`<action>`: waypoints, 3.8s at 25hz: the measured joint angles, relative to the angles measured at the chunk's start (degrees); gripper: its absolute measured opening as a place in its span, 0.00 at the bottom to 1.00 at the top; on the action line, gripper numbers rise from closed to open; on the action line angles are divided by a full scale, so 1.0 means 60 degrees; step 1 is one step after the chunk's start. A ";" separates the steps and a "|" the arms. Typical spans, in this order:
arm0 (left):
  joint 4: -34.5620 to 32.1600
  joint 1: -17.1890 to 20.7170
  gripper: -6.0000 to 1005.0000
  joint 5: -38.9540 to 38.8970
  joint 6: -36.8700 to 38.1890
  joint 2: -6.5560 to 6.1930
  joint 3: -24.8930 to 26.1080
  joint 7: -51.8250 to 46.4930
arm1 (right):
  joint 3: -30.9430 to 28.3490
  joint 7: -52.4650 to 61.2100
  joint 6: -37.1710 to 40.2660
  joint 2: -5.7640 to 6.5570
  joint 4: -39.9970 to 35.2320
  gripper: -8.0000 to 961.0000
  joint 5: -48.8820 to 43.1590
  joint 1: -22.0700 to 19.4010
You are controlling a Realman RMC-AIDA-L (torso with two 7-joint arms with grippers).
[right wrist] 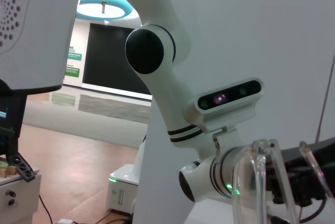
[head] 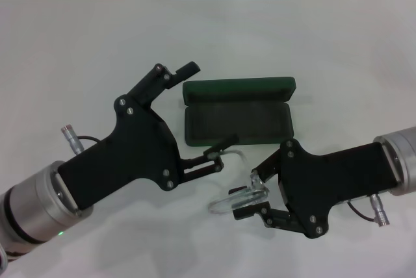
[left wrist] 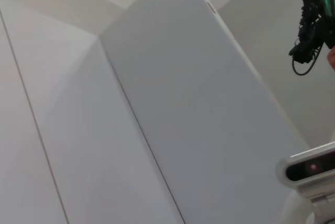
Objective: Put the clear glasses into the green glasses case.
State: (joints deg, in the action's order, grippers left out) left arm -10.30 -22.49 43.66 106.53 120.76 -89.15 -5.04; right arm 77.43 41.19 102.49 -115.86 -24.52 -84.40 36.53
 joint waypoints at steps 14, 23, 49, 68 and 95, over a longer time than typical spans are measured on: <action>0.0010 0.0226 0.87 -0.0537 -0.0003 -0.0003 -0.0380 0.0565 | 0.0366 -0.0874 0.0440 0.0035 -0.0361 0.14 -0.0105 -0.0136; 0.0005 0.0128 0.87 -0.0523 -0.0067 0.0001 -0.0484 0.0679 | 0.0581 -0.1070 0.0355 -0.0051 -0.0484 0.14 -0.0208 -0.0047; -0.0071 -0.0095 0.87 -0.0537 -0.0076 0.0000 -0.0980 0.0649 | 0.0615 -0.1019 -0.0440 -0.0040 -0.0488 0.14 0.0167 0.0103; -0.0070 -0.0054 0.87 -0.0754 -0.0029 -0.0010 -0.1322 0.0680 | 0.0796 -0.1162 -0.0519 -0.0059 -0.0601 0.14 0.0202 -0.0071; 0.1026 0.1324 0.87 -0.6533 -0.0146 0.0001 -0.1299 -0.1001 | 0.2631 0.5870 -0.5417 -0.0010 -0.8211 0.14 -0.2932 -0.2081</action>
State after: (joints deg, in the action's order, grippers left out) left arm -4.14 -14.55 4.46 105.65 120.76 -96.95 -11.05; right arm 93.22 76.41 69.98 -115.92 -73.79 -101.99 24.05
